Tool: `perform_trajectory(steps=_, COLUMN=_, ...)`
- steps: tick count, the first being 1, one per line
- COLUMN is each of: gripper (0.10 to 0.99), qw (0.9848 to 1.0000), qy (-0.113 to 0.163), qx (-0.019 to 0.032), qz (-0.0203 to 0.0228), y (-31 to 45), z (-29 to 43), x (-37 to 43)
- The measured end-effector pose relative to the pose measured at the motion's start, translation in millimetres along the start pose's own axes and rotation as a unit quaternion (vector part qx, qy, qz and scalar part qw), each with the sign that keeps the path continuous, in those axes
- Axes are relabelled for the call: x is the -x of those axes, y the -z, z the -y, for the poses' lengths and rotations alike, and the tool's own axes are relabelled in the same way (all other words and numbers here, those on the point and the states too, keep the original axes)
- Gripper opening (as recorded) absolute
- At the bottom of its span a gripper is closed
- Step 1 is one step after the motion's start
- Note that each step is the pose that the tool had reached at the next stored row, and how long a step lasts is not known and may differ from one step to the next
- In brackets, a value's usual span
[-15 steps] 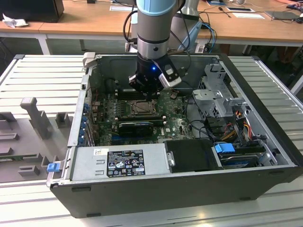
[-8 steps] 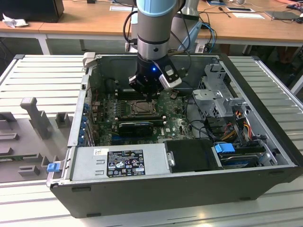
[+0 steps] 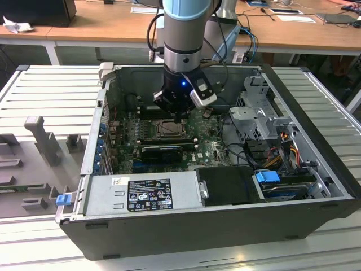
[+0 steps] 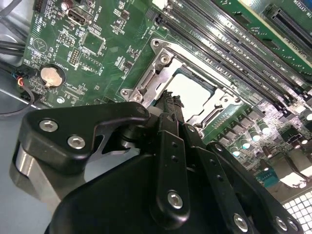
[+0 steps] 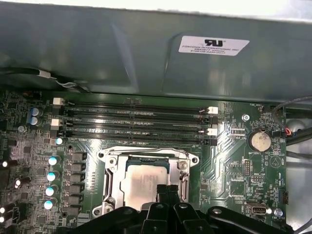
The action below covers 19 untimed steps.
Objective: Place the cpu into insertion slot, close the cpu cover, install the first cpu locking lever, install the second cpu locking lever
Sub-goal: 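Install the second cpu locking lever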
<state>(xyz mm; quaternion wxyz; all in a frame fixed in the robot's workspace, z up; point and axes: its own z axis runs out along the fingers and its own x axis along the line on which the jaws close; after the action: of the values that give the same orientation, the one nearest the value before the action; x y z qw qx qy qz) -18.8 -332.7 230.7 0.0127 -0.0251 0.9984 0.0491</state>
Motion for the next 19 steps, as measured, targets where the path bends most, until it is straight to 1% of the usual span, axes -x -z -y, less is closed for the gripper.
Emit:
perform_trajectory(steps=13, gripper=0.106, qw=1.0000, qy=0.000, qx=0.0000, qz=0.0000, y=0.8, z=7.9, x=-0.4)
perform_trajectory(steps=16, gripper=0.106, qw=1.0000, qy=0.000, qx=0.0000, qz=0.0000, y=1.1, z=10.8, x=-0.5)
perform_trajectory(steps=18, gripper=0.106, qw=1.0000, qy=0.000, qx=0.0000, qz=-0.0001, y=2.5, z=12.2, x=-0.6)
perform_trajectory(steps=19, gripper=0.106, qw=1.0000, qy=0.000, qx=0.0002, qz=0.0000, y=5.3, z=12.3, x=-0.6)
